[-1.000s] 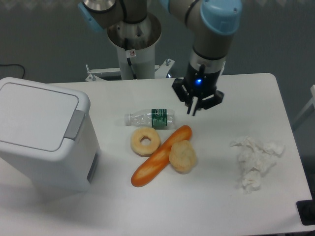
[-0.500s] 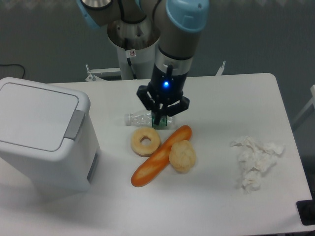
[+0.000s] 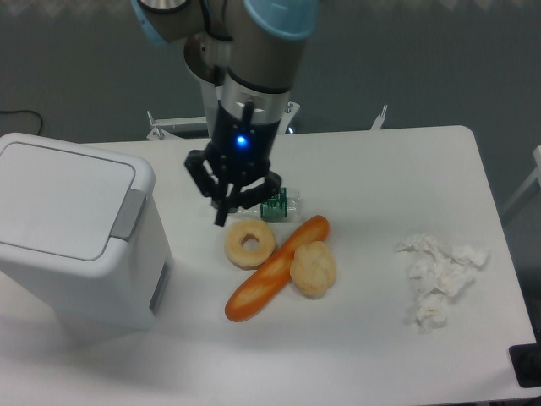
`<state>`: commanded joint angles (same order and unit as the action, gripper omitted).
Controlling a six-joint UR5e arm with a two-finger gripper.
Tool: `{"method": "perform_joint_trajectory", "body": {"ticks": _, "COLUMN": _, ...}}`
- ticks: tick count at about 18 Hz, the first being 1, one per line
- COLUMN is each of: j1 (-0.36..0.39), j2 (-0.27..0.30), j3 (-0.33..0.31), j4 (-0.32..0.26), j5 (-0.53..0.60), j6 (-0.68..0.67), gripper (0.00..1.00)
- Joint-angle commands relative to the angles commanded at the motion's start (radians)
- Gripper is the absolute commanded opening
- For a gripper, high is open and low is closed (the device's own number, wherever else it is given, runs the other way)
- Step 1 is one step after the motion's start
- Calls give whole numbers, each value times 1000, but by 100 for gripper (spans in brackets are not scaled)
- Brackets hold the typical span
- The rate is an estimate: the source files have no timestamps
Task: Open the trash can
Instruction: 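Move the gripper over the bottle toward the white trash bin lid, then lower the gripper onto the bin lid edge and lift it open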
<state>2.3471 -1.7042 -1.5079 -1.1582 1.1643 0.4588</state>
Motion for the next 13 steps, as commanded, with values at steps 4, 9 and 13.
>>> {"method": "perform_joint_trajectory", "body": {"ticks": 4, "j1": -54, "j2": 3, "j3": 0, "j4": -2, "j5": -5, "j6": -60, "gripper": 2}}
{"method": "perform_joint_trajectory", "body": {"ticks": 9, "j1": -72, "j2": 11, "j3": 2, "j4": 0, "j5": -48, "j6": -111, "gripper": 3}}
{"method": "perform_joint_trajectory", "body": {"ticks": 13, "j1": -77, "j2": 12, "j3": -3, "j4": -2, "j5": -58, "j6": -112, "gripper": 3}}
